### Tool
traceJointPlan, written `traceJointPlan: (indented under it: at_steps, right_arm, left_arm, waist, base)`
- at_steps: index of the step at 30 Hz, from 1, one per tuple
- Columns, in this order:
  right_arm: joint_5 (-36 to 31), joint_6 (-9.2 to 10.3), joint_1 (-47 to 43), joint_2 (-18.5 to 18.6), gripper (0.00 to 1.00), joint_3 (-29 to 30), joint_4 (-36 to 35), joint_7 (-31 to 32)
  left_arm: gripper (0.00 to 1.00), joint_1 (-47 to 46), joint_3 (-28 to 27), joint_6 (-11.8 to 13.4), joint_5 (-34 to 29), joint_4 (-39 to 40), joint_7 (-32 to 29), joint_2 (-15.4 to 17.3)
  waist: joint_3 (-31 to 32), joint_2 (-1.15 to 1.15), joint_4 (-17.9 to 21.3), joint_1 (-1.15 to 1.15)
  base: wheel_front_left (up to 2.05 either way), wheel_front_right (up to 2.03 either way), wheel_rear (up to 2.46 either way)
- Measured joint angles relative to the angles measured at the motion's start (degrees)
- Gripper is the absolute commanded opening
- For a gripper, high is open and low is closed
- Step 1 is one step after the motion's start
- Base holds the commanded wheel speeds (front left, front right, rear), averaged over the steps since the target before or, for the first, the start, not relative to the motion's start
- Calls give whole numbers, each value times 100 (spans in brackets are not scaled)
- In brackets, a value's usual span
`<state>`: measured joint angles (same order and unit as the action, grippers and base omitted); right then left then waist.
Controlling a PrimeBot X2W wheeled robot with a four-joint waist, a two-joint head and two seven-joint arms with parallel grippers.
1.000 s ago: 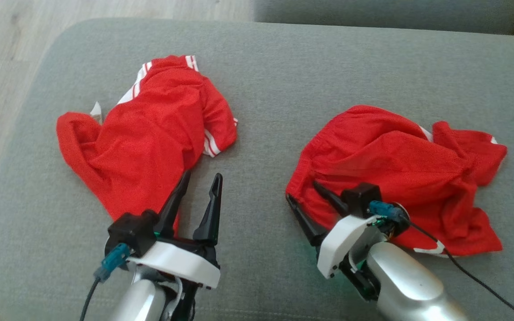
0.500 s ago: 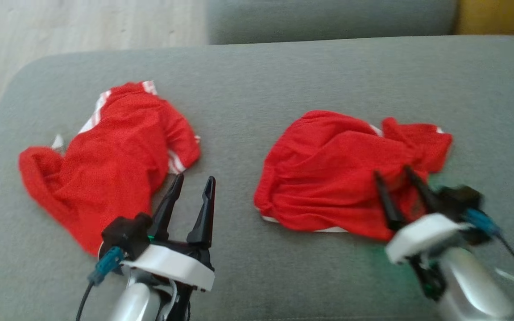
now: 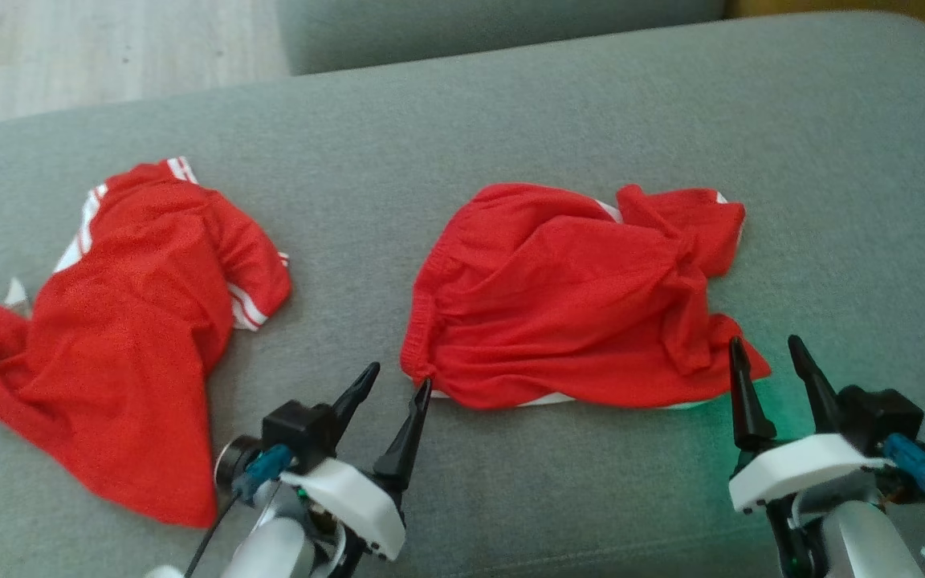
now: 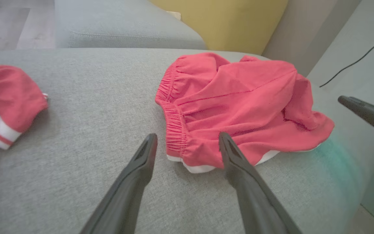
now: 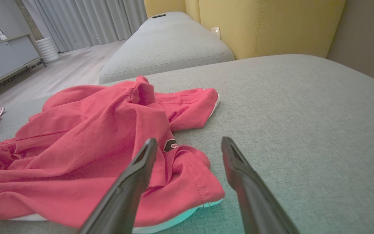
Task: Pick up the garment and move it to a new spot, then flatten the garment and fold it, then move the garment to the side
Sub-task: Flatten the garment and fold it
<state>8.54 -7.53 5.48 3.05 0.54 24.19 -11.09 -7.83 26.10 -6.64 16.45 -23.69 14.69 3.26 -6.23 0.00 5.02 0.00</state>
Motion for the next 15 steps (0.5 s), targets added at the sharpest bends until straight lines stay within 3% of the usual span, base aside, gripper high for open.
traceJointPlan:
  at_steps: [8, 15]
  right_arm:
    - [56, 0, 4, -33, 100, -11, -299, 129]
    - [105, 0, 12, -35, 100, -9, -349, 162]
  left_arm:
    - [100, -651, 268, -22, -441, -1058, -1, 121]
    - [100, -981, 278, -21, -546, -1291, 0, 115]
  waist:
    - [-264, 0, 209, 0]
    - [-369, 0, 296, 0]
  base:
    - [0, 0, 0]
    - [0, 0, 0]
